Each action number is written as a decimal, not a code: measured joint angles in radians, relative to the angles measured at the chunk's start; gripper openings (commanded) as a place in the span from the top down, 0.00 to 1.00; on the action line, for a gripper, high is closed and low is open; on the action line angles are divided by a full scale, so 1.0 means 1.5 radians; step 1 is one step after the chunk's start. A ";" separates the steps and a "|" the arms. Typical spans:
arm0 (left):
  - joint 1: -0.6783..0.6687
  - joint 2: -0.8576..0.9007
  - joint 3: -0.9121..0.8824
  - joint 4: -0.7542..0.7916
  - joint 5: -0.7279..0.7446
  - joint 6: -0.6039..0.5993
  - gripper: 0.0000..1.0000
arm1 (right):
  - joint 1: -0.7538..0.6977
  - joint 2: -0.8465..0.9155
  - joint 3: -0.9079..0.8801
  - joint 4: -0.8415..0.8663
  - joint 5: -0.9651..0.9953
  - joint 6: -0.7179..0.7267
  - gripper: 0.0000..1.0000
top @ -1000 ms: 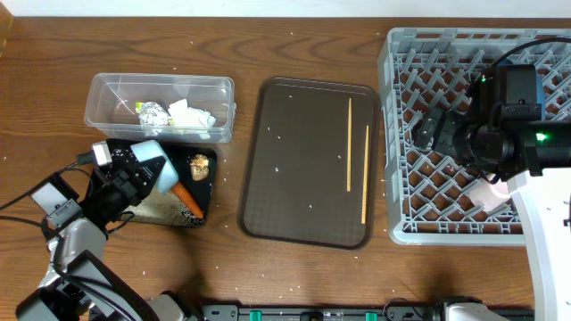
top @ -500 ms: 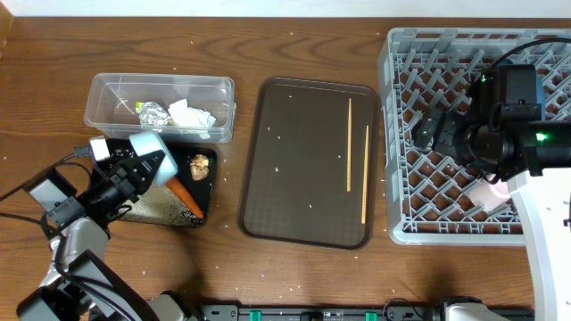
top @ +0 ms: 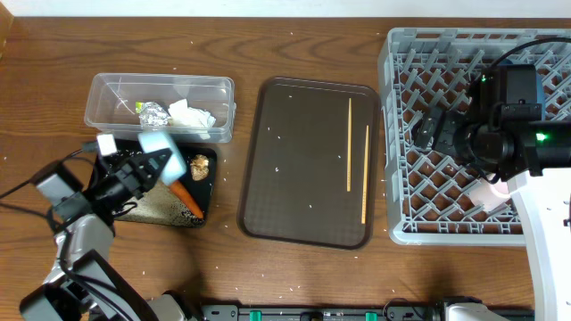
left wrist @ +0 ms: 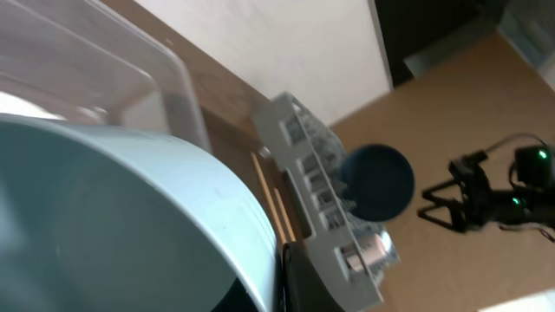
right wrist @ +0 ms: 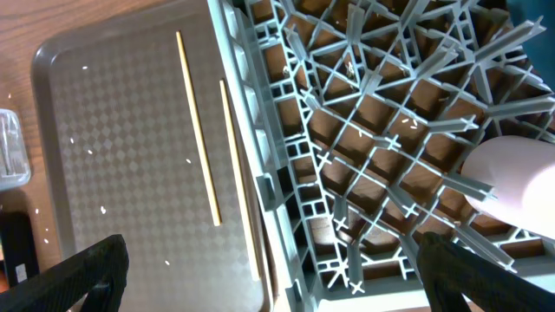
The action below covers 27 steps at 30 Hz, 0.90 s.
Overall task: Sort waste into correct bins and load items into the dishwasher rack
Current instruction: 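Bring the bowl toward the rack and grasp it with the right gripper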
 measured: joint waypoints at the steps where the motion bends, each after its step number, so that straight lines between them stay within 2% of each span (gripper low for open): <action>1: -0.015 -0.005 0.000 0.007 0.000 -0.008 0.94 | 0.000 0.000 0.000 0.001 0.000 0.000 0.01; 7: -0.157 -0.099 -0.001 0.091 -0.035 -0.089 0.94 | 0.000 0.000 0.000 0.001 0.000 0.000 0.01; 11: -0.321 -0.163 -0.001 0.168 -0.111 -0.154 0.94 | 0.000 0.000 0.000 0.001 0.000 0.000 0.01; 14: -0.438 -0.177 -0.001 0.185 -0.183 -0.183 0.94 | 0.000 0.000 0.000 0.005 0.000 0.000 0.02; 16: -0.508 -0.168 -0.001 0.199 -0.247 -0.205 0.94 | -0.001 0.000 0.000 0.006 0.000 0.000 0.03; 20: -0.617 -0.111 0.000 0.347 -0.342 -0.260 0.94 | -0.022 0.000 0.000 0.011 -0.004 0.001 0.02; 24: -0.690 -0.012 0.048 0.467 -0.385 -0.326 0.94 | -0.093 -0.005 0.000 0.012 -0.007 0.013 0.01; 27: -0.736 0.079 0.127 0.499 -0.403 -0.366 0.94 | -0.156 -0.016 0.000 0.011 -0.019 0.021 0.01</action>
